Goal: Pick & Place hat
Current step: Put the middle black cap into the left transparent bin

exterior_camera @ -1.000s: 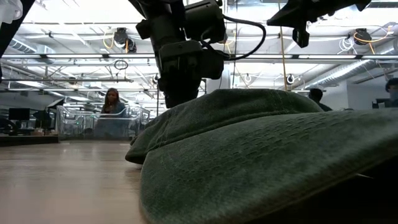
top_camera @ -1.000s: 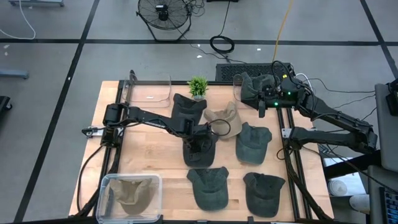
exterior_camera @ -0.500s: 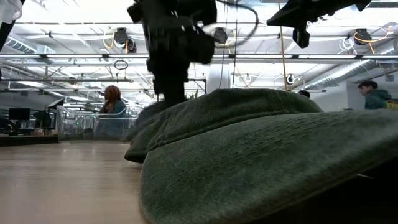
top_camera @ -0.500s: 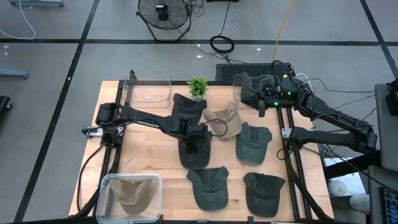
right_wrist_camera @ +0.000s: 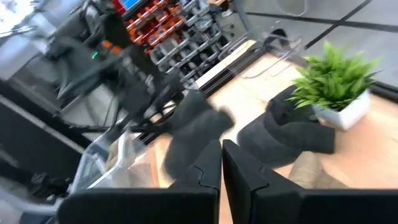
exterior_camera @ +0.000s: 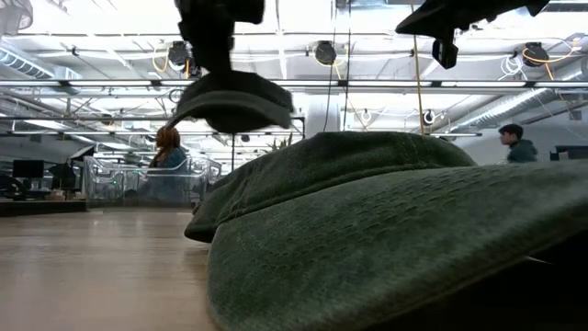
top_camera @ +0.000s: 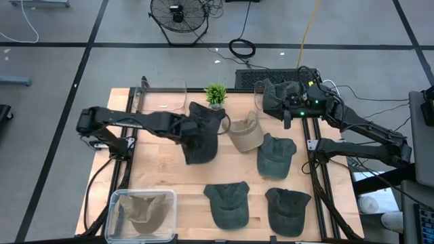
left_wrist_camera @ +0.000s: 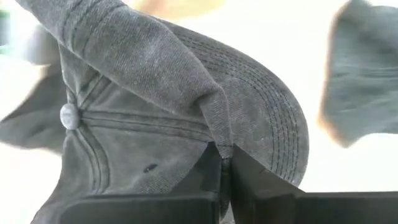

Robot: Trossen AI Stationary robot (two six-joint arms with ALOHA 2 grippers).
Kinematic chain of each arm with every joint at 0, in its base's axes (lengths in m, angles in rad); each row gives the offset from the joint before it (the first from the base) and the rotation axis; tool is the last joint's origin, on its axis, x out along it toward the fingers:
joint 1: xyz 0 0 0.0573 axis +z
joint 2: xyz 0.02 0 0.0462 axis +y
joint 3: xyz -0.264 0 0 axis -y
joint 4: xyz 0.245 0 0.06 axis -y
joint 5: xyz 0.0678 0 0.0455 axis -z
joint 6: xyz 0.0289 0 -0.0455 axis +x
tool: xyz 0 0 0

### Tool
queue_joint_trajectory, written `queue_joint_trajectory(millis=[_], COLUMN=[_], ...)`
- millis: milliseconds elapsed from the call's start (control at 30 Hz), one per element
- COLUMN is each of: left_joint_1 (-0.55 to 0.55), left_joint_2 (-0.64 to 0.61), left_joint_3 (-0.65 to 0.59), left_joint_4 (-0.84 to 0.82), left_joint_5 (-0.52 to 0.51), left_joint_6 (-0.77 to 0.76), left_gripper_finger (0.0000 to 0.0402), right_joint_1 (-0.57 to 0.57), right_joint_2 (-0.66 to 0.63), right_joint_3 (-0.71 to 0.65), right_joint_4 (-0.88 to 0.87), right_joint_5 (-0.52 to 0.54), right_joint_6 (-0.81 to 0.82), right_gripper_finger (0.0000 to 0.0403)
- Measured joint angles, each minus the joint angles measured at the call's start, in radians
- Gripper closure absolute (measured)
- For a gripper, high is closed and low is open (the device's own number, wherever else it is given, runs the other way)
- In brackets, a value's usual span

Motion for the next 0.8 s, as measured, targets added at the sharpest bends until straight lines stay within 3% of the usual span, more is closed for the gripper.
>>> queue_joint_trajectory(millis=[267, 433, 800], left_joint_1=[0.086, 0.155, 0.424], left_joint_2=[-0.084, -0.107, -0.105], left_joint_3=[0.0, 0.0, 0.001], left_joint_4=[-0.147, -0.207, -0.223], left_joint_5=[-0.181, -0.305, -0.341], left_joint_6=[0.075, 0.181, 0.542], left_gripper_finger=[0.0381, 0.0392, 0.0393], right_joint_1=[0.0, 0.0, 0.0], right_joint_2=[-0.002, -0.002, -0.001], right_joint_3=[0.0, 0.0, 0.0], right_joint_4=[-0.003, -0.003, -0.003], right_joint_5=[-0.029, -0.024, 0.171], right_joint_6=[-0.037, -0.087, -0.061], right_gripper_finger=[0.0399, 0.0399, 0.0399])
